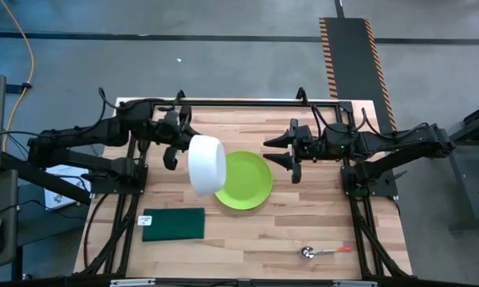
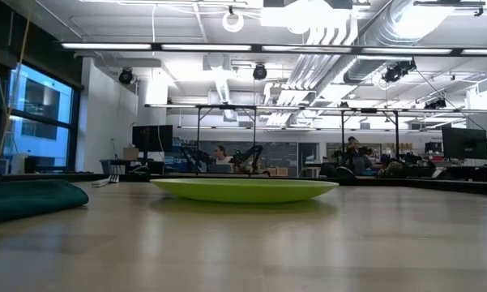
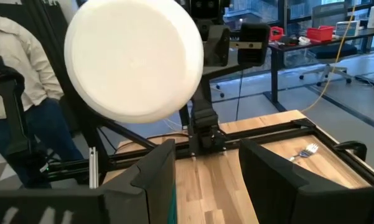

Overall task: Set table place
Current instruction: Stack the white bowl on top of the green plate

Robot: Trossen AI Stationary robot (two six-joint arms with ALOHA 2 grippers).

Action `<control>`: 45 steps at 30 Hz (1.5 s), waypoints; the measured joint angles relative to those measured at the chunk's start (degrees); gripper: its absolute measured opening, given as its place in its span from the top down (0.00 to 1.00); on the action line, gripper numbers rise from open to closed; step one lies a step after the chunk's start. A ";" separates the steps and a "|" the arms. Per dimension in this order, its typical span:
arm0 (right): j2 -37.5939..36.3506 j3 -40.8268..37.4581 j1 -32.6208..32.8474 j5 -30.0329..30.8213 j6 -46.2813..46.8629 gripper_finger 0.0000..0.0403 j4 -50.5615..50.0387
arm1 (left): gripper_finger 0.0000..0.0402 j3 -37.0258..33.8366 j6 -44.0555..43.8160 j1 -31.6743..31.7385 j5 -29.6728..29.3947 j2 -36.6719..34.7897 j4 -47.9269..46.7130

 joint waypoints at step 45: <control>-3.75 0.00 -0.04 3.80 -4.13 0.58 3.72 | 1.00 8.76 -3.40 0.00 -13.64 31.95 -23.40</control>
